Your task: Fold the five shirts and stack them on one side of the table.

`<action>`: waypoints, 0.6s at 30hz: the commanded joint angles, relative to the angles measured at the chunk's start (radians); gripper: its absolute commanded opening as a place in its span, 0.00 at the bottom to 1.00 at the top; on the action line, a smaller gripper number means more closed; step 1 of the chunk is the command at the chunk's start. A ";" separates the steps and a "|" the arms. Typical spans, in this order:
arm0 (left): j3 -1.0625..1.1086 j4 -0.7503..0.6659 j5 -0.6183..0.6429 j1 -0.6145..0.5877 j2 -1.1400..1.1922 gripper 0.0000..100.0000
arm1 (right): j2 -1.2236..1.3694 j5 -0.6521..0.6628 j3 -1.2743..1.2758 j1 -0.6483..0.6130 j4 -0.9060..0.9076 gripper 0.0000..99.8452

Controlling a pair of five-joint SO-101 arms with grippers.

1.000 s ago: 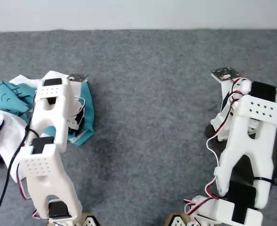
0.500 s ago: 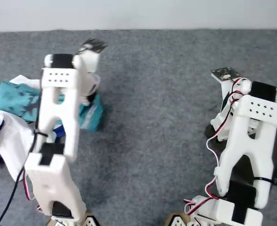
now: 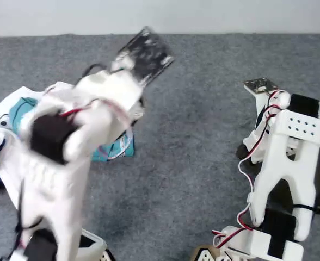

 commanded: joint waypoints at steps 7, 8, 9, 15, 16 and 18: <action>0.486 -0.075 -0.018 -0.347 0.075 0.10 | -0.048 -0.009 0.057 -0.012 0.031 0.23; 0.506 -0.080 -0.017 -0.358 0.098 0.12 | -0.054 -0.009 0.035 -0.012 0.027 0.23; 0.515 -0.080 -0.017 -0.359 0.118 0.12 | -0.068 -0.012 0.005 -0.012 0.010 0.23; 0.515 -0.083 0.078 -0.367 0.212 0.11 | -0.251 -0.138 -0.245 -0.008 -0.183 0.23; 0.515 -0.078 0.087 -0.368 0.222 0.11 | -0.277 -0.118 -0.265 -0.012 -0.216 0.23; 0.515 -0.077 0.092 -0.367 0.233 0.11 | -0.320 -0.046 -0.278 -0.035 -0.274 0.20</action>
